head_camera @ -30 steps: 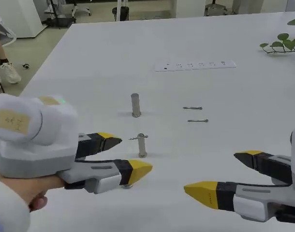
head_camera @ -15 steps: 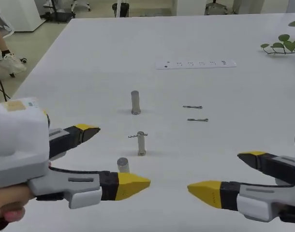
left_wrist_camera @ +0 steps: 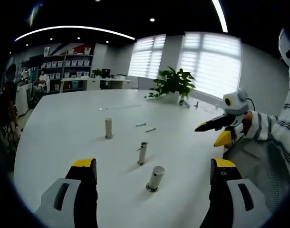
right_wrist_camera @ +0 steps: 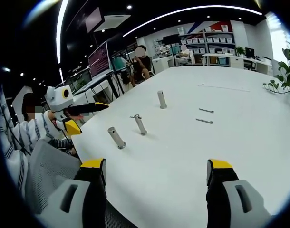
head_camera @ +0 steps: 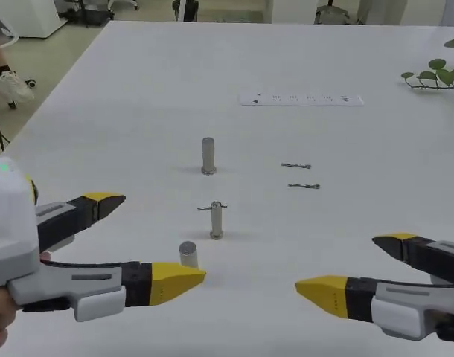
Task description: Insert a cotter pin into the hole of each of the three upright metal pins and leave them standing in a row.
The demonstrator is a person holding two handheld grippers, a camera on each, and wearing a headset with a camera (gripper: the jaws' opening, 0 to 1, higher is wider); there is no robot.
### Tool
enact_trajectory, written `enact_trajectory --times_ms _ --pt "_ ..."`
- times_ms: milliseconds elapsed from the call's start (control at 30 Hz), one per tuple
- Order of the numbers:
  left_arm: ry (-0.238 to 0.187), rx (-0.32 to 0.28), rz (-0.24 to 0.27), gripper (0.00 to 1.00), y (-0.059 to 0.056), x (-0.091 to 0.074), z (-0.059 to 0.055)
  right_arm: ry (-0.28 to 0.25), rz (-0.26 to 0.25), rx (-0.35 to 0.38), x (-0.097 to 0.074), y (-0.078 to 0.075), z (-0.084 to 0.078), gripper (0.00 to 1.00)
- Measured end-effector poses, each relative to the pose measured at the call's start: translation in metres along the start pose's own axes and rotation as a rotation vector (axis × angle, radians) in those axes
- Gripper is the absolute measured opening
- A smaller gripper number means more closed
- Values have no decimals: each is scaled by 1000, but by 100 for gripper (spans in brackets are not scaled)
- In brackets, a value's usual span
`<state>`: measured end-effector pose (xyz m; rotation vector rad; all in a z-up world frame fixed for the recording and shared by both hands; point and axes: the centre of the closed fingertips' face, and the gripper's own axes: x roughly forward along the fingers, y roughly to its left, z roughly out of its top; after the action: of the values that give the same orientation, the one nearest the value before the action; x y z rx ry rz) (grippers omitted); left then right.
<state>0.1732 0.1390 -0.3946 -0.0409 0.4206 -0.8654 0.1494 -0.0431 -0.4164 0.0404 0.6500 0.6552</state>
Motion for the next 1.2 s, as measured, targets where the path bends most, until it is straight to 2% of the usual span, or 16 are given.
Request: enact_trajectory --times_ms 167,433,533,767,1000,1100,1200 --pt "16 6 -2 99 4 -3 -6 11 -17 -8 -1 -7 2 86" --pt "6 19 -16 99 6 -7 -7 41 -58 -60 -7 -33 15 86" --pt "21 61 -21 99 5 -8 -9 107 -77 -109 -9 -48 15 84" --pt "47 141 -27 98 3 -6 -13 132 -83 -168 -5 -73 33 82" --pt "42 123 -21 97 4 -8 -13 199 -84 -288 3 -92 47 81" --pt "43 117 -18 97 4 -10 -13 245 -78 -352 9 -98 50 81" --pt "48 116 -7 97 6 -11 -15 279 -48 -378 16 -98 53 81"
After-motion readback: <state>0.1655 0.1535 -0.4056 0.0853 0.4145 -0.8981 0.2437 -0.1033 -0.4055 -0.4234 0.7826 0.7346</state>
